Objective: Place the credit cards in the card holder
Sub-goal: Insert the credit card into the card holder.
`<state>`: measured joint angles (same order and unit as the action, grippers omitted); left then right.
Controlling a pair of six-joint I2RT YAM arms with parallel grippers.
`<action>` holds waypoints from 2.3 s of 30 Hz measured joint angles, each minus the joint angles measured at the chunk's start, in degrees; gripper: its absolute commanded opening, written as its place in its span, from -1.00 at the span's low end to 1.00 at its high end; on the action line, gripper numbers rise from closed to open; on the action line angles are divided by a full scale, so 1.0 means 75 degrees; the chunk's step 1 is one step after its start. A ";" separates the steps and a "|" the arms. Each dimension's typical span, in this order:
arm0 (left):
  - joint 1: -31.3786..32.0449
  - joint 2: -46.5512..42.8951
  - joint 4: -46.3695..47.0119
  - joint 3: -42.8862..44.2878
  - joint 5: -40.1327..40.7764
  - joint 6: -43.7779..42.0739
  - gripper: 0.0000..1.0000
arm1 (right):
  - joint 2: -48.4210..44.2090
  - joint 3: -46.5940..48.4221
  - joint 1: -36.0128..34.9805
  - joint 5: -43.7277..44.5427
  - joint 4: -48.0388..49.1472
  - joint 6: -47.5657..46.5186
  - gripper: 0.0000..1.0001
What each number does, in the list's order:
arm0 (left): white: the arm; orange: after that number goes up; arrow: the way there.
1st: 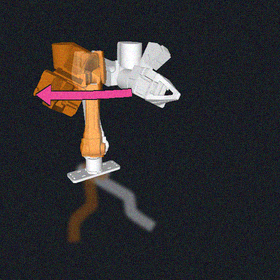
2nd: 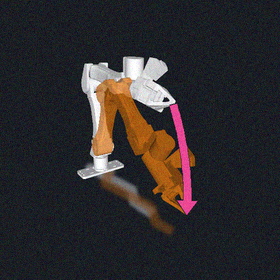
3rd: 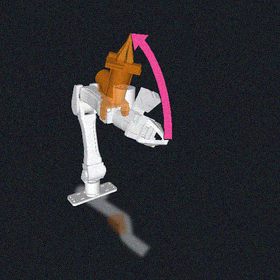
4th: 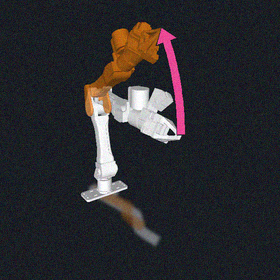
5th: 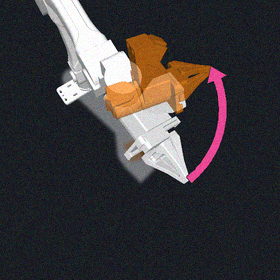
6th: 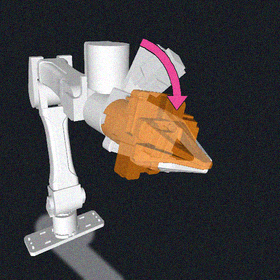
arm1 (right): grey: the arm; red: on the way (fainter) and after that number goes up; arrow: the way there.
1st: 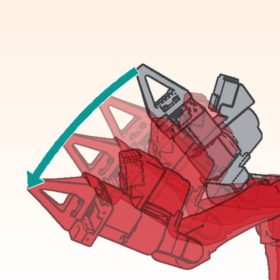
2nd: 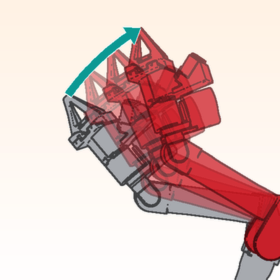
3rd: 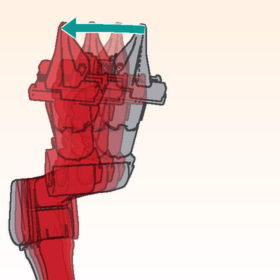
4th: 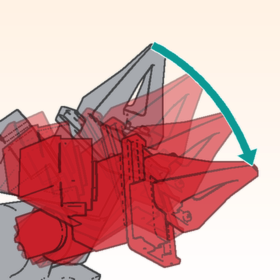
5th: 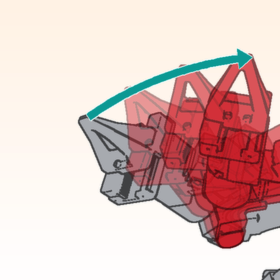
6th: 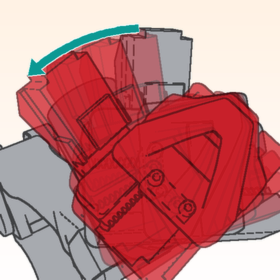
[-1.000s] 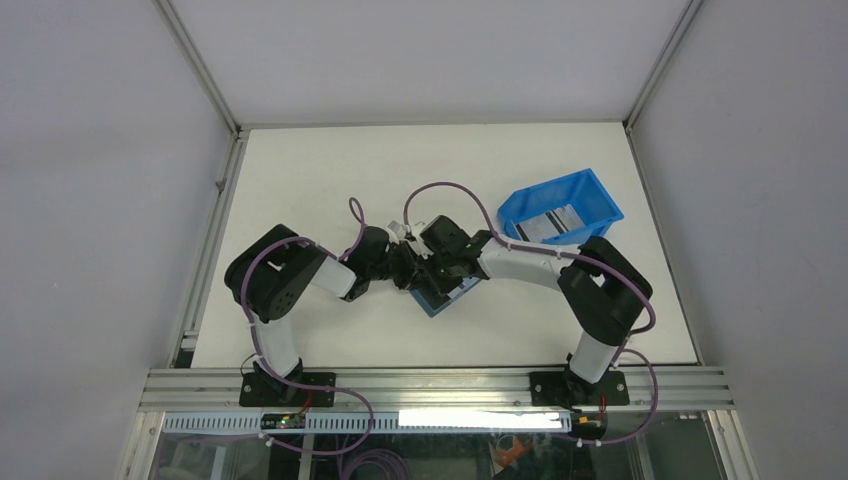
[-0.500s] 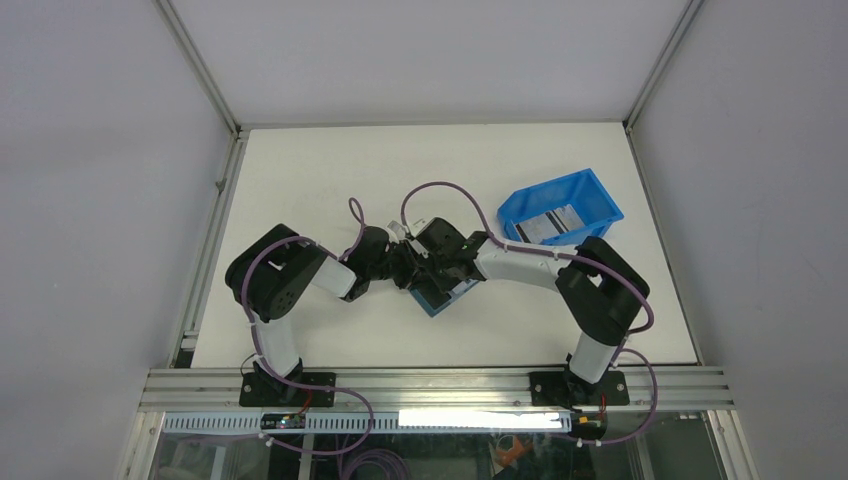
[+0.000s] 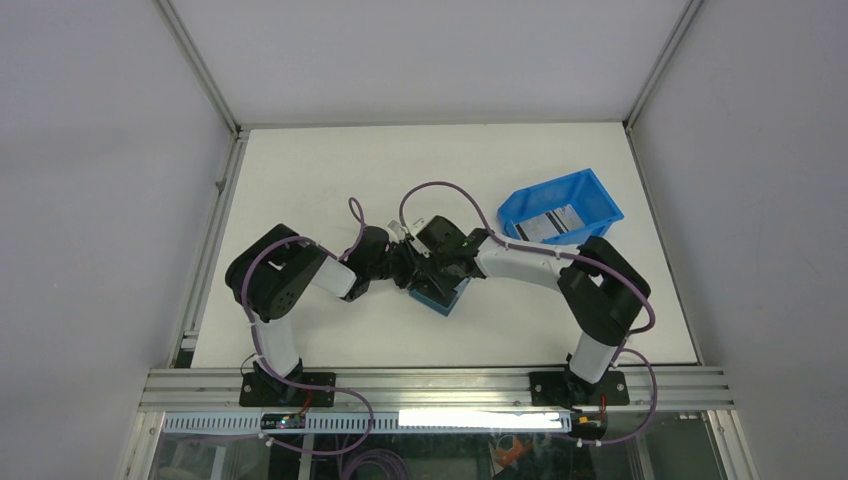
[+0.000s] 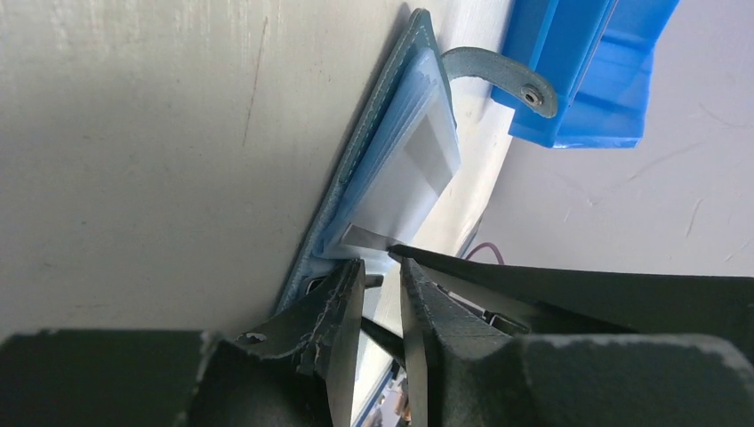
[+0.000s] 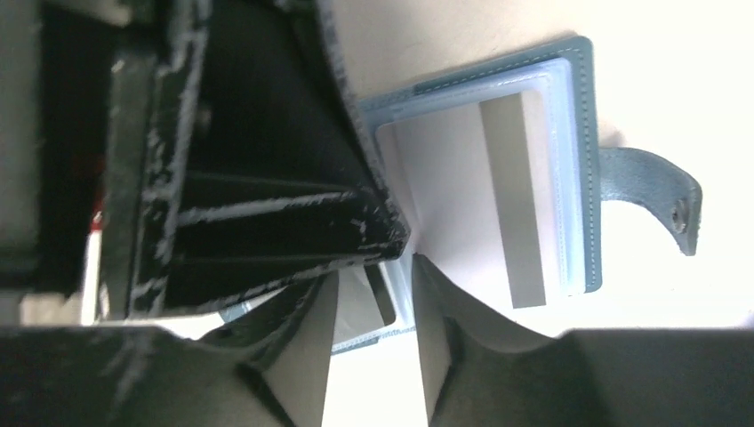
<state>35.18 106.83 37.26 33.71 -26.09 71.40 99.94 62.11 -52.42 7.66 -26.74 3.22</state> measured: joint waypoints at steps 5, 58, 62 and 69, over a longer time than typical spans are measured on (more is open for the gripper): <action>0.0003 -0.0163 -0.0227 0.0000 0.0064 -0.0058 -0.45 | -0.0393 0.0128 0.0332 -0.1413 -0.0638 -0.0589 -0.11; 0.0020 -1.0346 -0.6318 -0.3547 0.3902 -0.0157 0.58 | 0.0230 0.1250 0.3159 -0.6105 -0.3267 -0.3733 0.37; 0.0224 -0.9066 -0.6091 -0.3281 0.3754 -0.0076 0.41 | 0.0411 0.1323 0.2996 -0.5727 -0.3142 -0.3474 0.23; 0.0807 -0.7303 -0.5557 -0.2667 0.3666 0.0029 0.36 | 0.0833 0.1702 0.2958 -0.5033 -0.2949 -0.2940 0.09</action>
<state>41.23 52.05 -4.43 13.72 1.41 71.61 106.19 74.87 -30.24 -30.09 -48.86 -18.83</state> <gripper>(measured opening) 0.684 0.563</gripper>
